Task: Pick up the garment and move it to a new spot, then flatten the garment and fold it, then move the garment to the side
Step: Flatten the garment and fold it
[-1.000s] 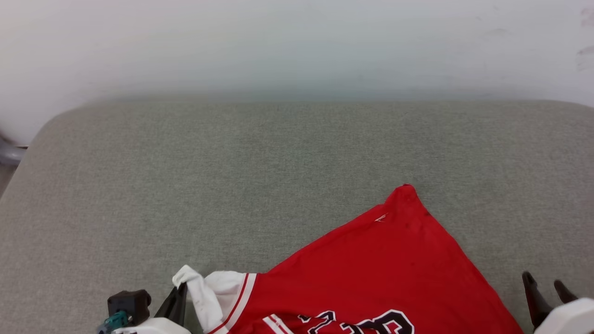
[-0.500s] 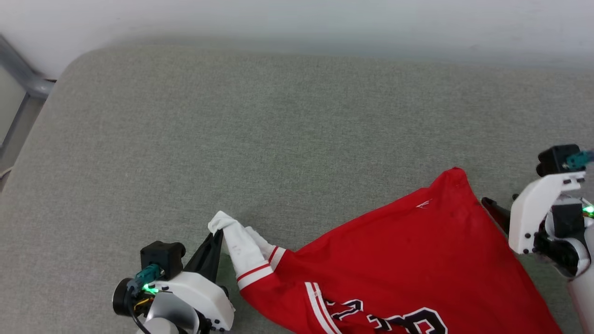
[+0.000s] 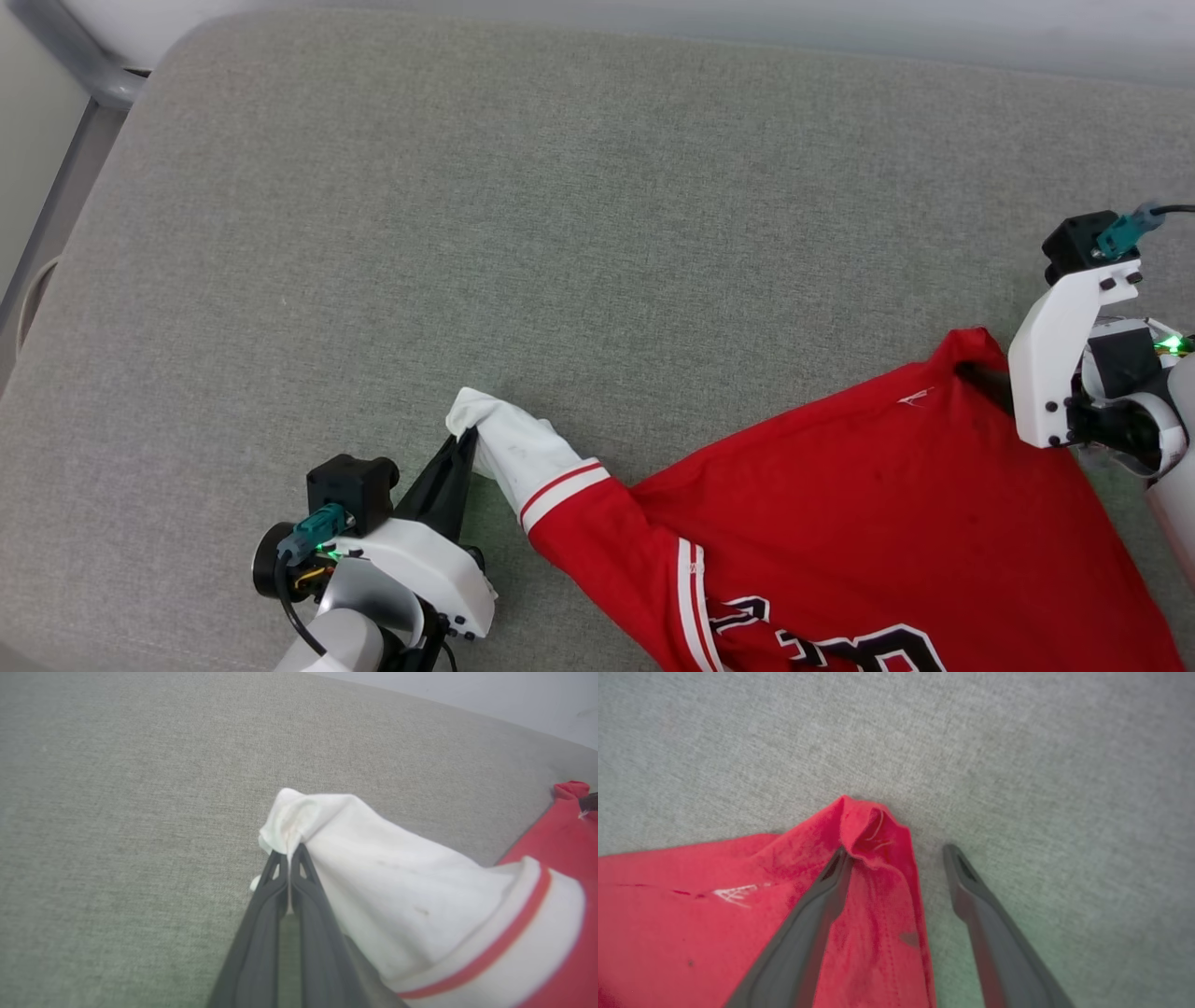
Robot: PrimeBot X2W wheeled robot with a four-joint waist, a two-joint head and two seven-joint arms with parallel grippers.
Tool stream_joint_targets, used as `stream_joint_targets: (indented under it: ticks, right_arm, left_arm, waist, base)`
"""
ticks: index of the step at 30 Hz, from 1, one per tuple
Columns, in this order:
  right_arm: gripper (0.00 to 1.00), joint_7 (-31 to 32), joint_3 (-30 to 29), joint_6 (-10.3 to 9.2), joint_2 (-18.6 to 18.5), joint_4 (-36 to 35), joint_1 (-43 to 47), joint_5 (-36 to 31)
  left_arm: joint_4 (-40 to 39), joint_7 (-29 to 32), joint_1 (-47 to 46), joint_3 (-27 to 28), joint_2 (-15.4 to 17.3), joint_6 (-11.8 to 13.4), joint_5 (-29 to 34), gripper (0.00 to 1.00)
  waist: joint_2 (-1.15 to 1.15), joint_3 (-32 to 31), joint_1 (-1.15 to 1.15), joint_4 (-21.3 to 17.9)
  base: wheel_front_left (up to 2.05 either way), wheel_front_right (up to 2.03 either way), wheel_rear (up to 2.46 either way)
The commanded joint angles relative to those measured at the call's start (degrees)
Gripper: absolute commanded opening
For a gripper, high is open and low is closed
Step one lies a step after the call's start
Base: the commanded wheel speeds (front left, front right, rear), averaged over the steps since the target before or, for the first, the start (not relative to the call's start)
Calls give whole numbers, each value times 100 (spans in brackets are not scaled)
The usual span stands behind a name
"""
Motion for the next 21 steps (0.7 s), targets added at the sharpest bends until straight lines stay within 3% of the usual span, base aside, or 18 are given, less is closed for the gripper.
stream_joint_targets:
  ticks: [1,2,3,4,8,15,21]
  right_arm:
    - [100,187,211,12,134,251,236,156]
    - [54,343,270,11,151,379,283,241]
    - [23,473,339,12,165,490,322,320]
    - [0,528,372,11,186,550,355,413]
    - [0,335,453,4,149,547,183,541]
    - [0,-654,146,-1,53,586,-262,575]
    - [0,-1332,-315,1,292,915,-357,583]
  left_arm:
    - [27,-46,-64,-5,-17,1,-22,0]
    - [42,-50,-70,-7,-21,0,-32,0]
    - [58,-58,-76,-9,-24,-2,-34,0]
    - [70,-70,-80,-12,-27,-3,-30,0]
    - [132,-79,-105,-9,-24,-6,-74,0]
    - [266,-52,-265,79,141,30,-60,0]
    - [359,74,-662,141,420,-37,31,0]
  waist:
    - [0,27,0,20]
    - [0,33,0,23]
    - [0,37,0,26]
    - [0,37,0,27]
    - [0,9,0,4]
    - [0,-329,0,-190]
    - [0,-711,0,-577]
  base:
    - [0,0,0]
    - [0,0,0]
    - [0,0,0]
    - [0,0,0]
    - [0,0,0]
    - [0,0,0]
    - [0,0,0]
